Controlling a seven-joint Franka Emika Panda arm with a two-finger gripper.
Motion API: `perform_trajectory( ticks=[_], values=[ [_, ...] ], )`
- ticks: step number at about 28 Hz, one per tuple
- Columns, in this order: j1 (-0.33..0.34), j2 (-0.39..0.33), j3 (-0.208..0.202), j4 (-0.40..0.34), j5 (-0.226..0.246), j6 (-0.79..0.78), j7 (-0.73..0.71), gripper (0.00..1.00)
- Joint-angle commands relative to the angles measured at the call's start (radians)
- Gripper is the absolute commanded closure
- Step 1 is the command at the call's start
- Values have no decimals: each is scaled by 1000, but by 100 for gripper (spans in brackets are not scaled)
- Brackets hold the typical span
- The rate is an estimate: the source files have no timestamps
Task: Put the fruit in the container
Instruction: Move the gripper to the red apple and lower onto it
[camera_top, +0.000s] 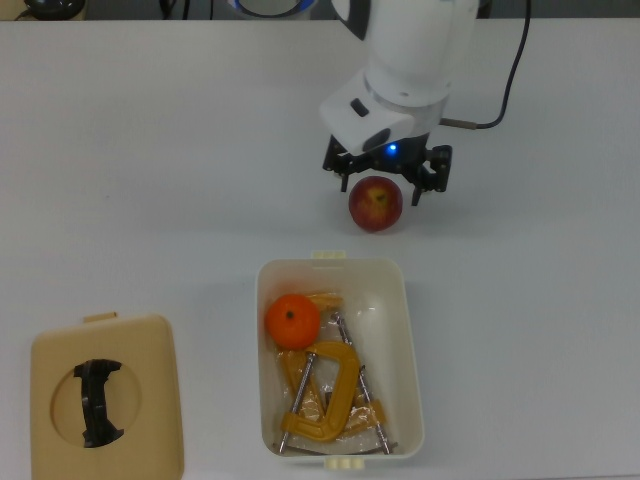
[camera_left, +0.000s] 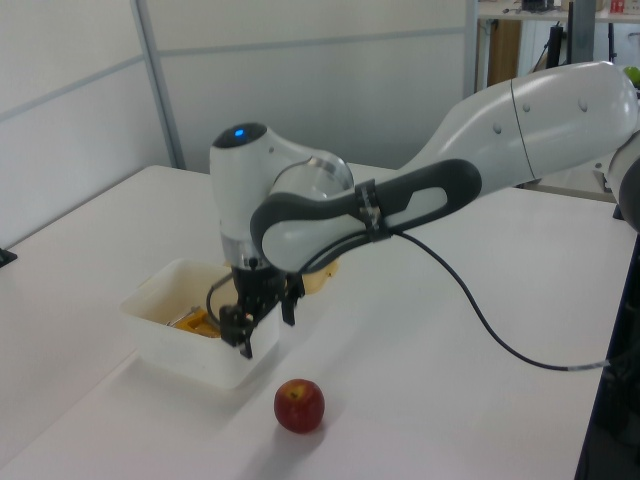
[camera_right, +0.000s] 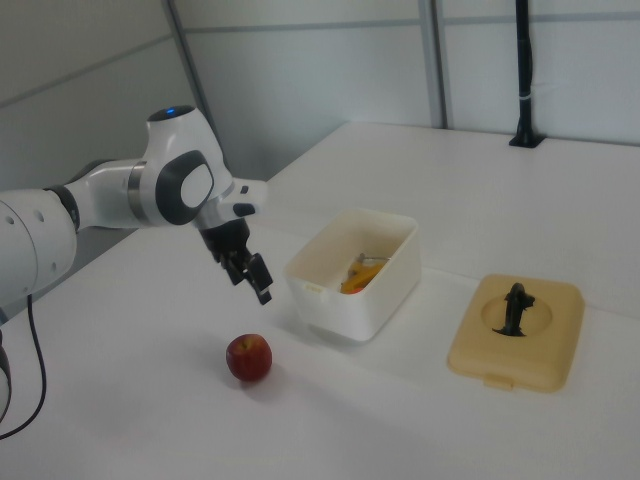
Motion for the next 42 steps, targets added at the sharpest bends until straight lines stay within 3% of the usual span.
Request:
perform_trajectory(
  ticks=[1,12,27,33,35,39,42],
  values=[
    [33,-18,9,-81,-18,3,-28,0],
    [58,-12,9,-191,-71,74,1,0],
    [50,5,1,-263,-137,152,1,0],
    [49,54,-2,-260,-176,186,3,0],
    [49,60,-5,-260,-191,195,19,24],
    [46,45,-6,-244,-196,192,41,100],
    [38,14,-5,-234,-186,190,43,100]
  ],
)
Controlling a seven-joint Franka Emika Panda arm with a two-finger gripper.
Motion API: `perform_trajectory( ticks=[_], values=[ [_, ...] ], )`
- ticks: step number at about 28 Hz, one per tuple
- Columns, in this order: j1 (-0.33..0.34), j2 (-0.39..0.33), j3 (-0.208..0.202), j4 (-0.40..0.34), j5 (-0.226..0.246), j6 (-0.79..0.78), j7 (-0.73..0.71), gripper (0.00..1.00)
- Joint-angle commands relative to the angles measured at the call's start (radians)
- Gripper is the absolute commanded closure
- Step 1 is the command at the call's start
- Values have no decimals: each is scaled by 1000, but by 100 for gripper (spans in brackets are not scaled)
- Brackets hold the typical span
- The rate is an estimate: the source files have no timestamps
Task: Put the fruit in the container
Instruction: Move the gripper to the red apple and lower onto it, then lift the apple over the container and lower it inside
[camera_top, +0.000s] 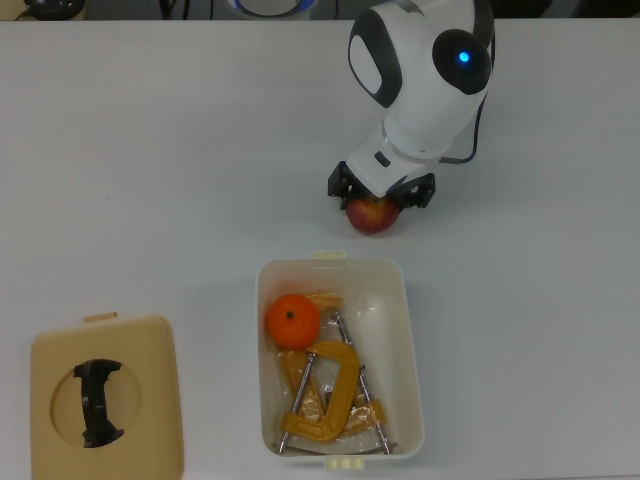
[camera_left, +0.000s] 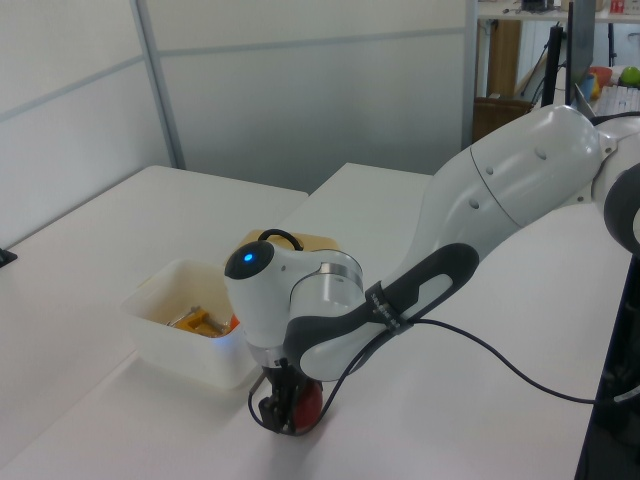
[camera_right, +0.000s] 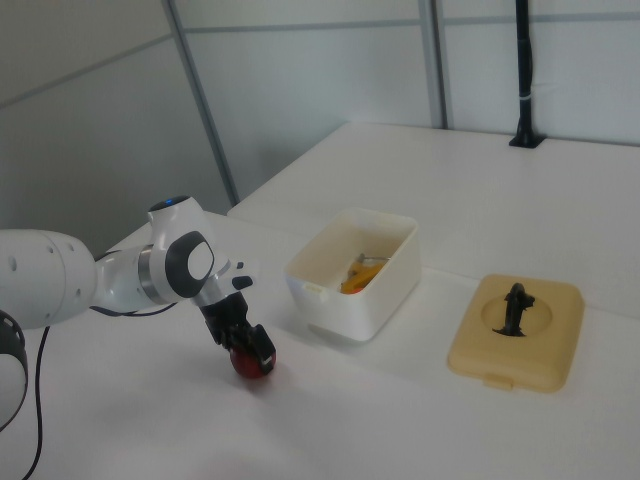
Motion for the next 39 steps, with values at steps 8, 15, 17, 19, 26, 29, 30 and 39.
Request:
perform_trajectory(
  ticks=[8,15,17,19,26,29,30,39],
  values=[
    [-30,-106,-11,104,60,3,29,100],
    [-48,-87,-50,198,112,21,67,100],
    [-48,-60,-80,234,126,73,123,100],
    [-48,-48,-97,245,123,133,159,100],
    [-47,18,-140,253,65,254,282,100],
    [-42,43,-143,270,-13,262,352,12],
    [-39,44,-143,270,-35,260,371,0],
    [-36,38,-140,270,-74,257,418,0]
  ],
)
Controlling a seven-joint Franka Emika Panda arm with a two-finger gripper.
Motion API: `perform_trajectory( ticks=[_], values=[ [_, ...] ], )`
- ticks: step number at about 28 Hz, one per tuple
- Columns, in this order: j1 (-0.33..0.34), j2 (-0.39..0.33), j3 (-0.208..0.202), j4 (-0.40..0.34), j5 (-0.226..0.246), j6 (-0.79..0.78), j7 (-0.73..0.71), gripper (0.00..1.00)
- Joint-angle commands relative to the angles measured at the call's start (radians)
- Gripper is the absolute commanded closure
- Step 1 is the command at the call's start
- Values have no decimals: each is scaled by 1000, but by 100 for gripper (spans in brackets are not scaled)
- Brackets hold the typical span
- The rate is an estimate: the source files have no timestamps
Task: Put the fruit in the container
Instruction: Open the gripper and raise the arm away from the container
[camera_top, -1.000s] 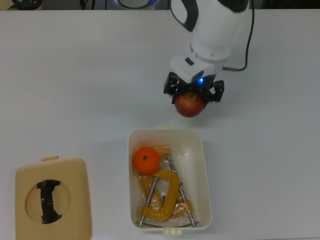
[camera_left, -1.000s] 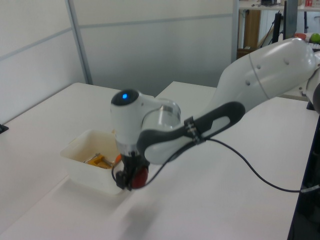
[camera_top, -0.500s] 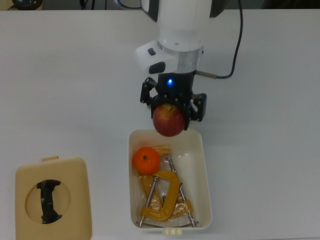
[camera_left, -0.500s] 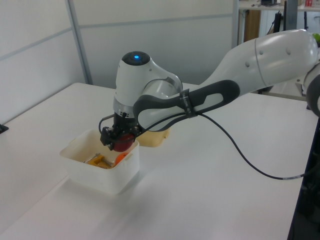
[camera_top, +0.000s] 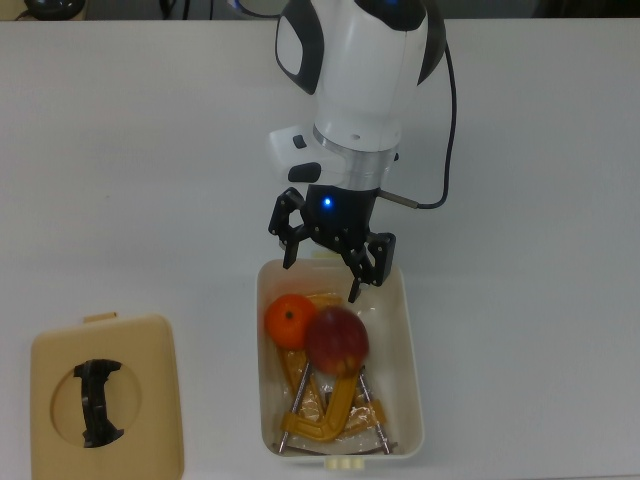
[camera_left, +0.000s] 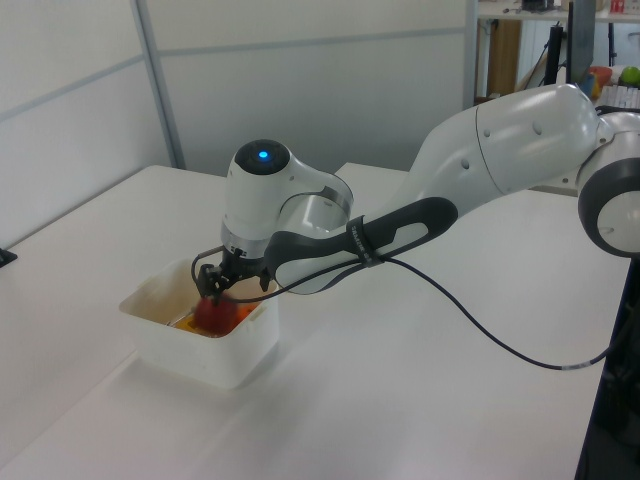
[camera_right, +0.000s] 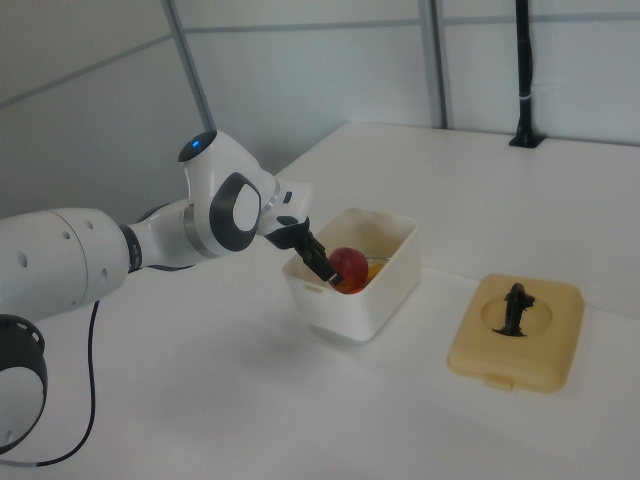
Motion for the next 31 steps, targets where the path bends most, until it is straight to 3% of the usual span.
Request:
perform_trajectory(
  ticks=[1,5,7,9,10,12,15,23,31],
  values=[
    [9,-6,-8,16,-13,0,27,0],
    [0,-29,-7,8,3,-38,-23,0],
    [-6,-38,-4,6,33,-93,-97,0],
    [-18,-47,-2,8,91,-164,-218,0],
    [-32,-56,-4,14,172,-241,-358,0],
    [-46,-71,-11,16,246,-328,-510,0],
    [-66,-107,-22,17,300,-487,-728,0],
    [-110,-176,-50,42,294,-696,-878,0],
    [-116,-265,-125,40,294,-765,-950,0]
  ],
)
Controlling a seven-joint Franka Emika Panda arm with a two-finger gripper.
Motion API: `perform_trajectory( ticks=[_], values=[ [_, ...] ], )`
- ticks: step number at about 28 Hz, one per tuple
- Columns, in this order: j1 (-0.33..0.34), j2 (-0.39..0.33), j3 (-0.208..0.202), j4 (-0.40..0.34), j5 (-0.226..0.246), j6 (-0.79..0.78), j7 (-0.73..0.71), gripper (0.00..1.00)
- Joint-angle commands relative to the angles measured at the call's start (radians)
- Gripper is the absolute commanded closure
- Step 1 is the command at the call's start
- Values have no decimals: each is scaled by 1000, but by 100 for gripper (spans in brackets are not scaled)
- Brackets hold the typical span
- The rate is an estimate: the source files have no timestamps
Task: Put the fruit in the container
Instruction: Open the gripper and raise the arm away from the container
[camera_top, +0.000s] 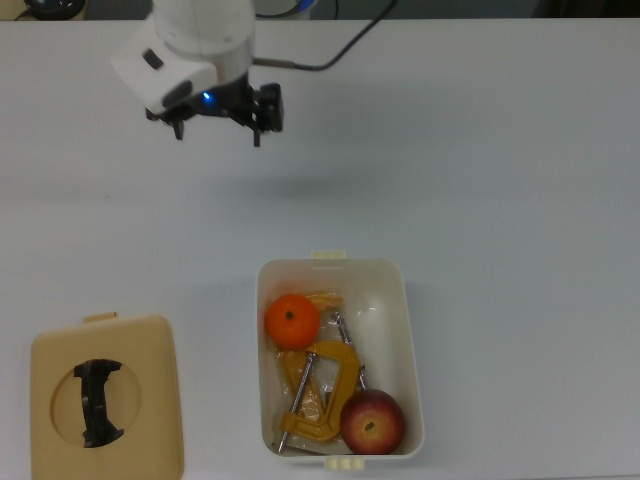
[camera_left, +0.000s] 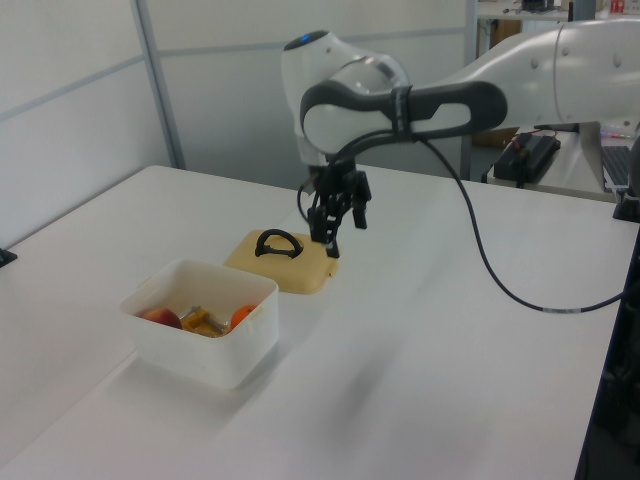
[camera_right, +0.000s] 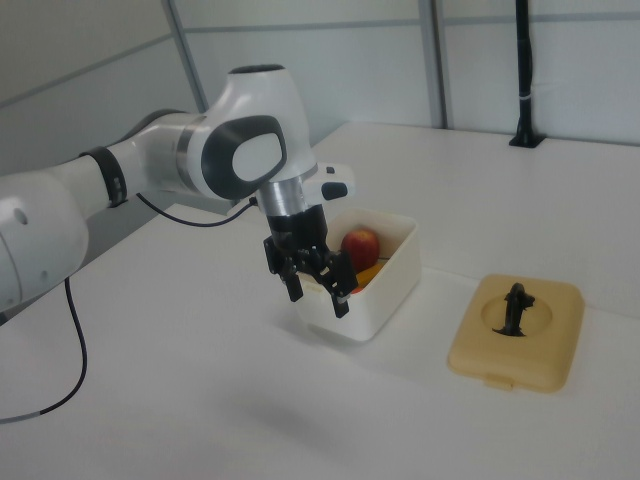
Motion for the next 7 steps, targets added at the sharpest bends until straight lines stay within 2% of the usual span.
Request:
perform_trajectory(
  ticks=[1,4,7],
  values=[
    [7,-58,-49,-9,13,-39,-46,0],
    [8,-66,-72,-9,19,-38,-46,0],
    [8,-66,-73,-8,18,-38,-46,0]
  ],
)
